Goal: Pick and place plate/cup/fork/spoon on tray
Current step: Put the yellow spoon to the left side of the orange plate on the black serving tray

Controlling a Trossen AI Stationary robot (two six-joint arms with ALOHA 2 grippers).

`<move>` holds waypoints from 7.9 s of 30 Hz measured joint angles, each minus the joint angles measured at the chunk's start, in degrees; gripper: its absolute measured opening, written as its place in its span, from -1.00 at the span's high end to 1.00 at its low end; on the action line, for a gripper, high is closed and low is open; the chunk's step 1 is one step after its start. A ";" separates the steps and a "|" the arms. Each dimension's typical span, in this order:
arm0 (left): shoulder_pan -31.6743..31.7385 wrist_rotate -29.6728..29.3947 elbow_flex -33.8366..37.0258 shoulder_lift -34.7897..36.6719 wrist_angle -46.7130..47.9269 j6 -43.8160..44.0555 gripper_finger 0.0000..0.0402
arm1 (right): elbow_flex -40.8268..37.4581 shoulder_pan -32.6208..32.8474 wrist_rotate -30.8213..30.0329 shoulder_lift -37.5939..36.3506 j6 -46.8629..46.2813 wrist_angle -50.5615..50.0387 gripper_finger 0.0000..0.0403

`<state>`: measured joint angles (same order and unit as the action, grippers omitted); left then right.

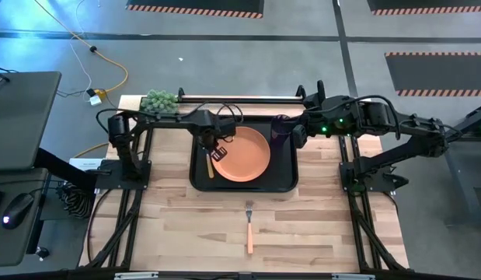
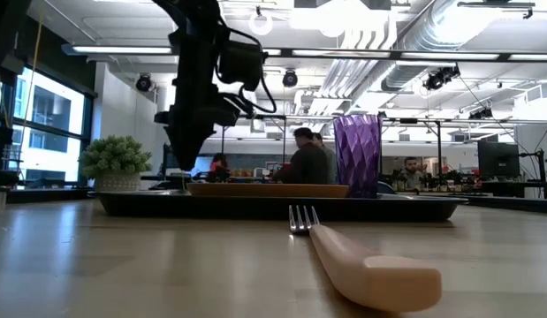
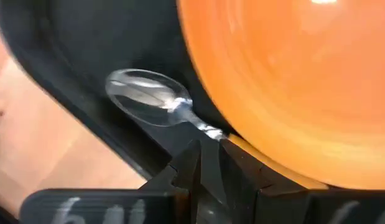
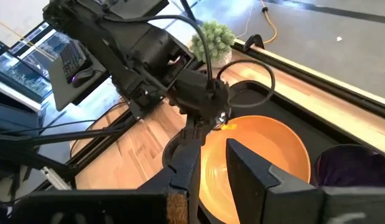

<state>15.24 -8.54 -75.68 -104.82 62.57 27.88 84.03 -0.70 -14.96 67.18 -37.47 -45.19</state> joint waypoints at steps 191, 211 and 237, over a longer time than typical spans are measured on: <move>-10.22 3.58 38.88 19.70 -45.10 -9.01 0.75 | 0.02 9.67 -1.32 15.63 -19.89 15.55 0.67; -9.33 -0.68 38.88 30.82 -32.54 -8.57 0.75 | 0.02 9.67 -1.33 15.61 -19.89 15.93 0.67; -9.26 -1.03 38.86 27.30 -32.95 -11.02 0.75 | 0.02 9.67 -1.34 15.61 -19.03 16.37 0.67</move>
<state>5.98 -9.56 -36.82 -77.52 29.62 16.85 84.05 8.97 -16.29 82.78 -56.50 -28.82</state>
